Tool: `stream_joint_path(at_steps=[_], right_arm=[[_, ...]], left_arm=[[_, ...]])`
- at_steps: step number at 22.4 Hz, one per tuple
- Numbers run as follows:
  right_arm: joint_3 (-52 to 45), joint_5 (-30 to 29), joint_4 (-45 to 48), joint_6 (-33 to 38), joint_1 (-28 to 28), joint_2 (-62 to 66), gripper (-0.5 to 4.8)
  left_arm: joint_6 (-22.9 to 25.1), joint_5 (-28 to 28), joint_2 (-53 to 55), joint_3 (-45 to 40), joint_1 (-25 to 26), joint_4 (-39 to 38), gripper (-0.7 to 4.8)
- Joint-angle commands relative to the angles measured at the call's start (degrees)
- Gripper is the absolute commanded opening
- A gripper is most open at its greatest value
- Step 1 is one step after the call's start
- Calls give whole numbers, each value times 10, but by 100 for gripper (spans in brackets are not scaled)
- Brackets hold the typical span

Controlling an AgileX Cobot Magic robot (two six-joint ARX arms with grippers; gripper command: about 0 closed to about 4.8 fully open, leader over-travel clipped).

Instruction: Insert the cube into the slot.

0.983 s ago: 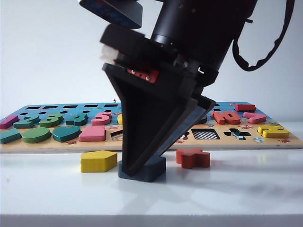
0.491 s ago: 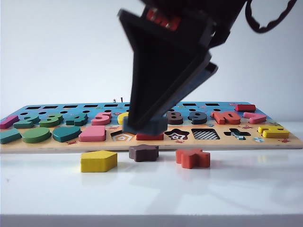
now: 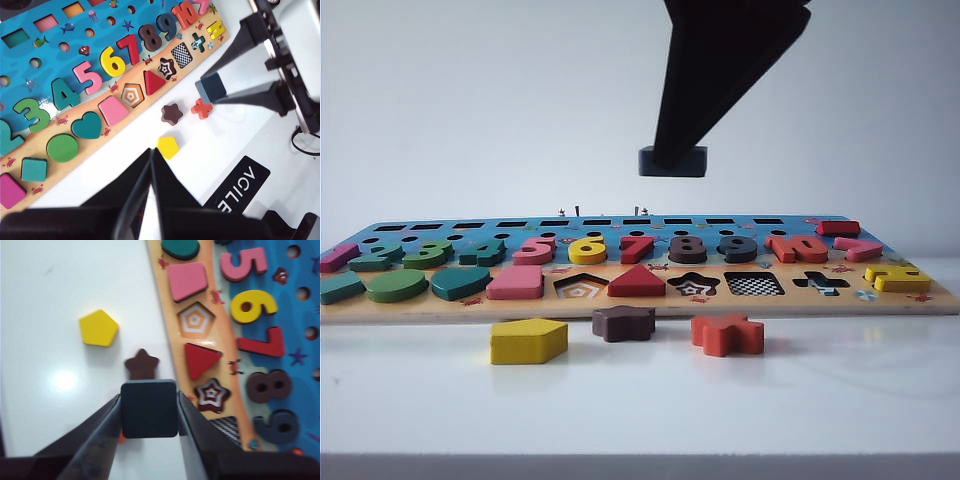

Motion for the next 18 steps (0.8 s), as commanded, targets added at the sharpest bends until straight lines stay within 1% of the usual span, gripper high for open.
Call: stream_joint_path(at_steps=[1, 4, 6, 18], right_arm=[[5, 29, -15, -97, -30, -3, 112], [5, 54, -15, -131, -63, -2, 112], [4, 54, -9, -141, -78, -1, 112], [2, 53, 15, -156, -100, 35, 111]], left_arm=[[-1, 3, 0, 4, 0, 9, 17], [-1, 3, 0, 4, 0, 9, 17], [-1, 3, 0, 4, 0, 9, 17], [-1, 3, 0, 4, 0, 9, 17]])
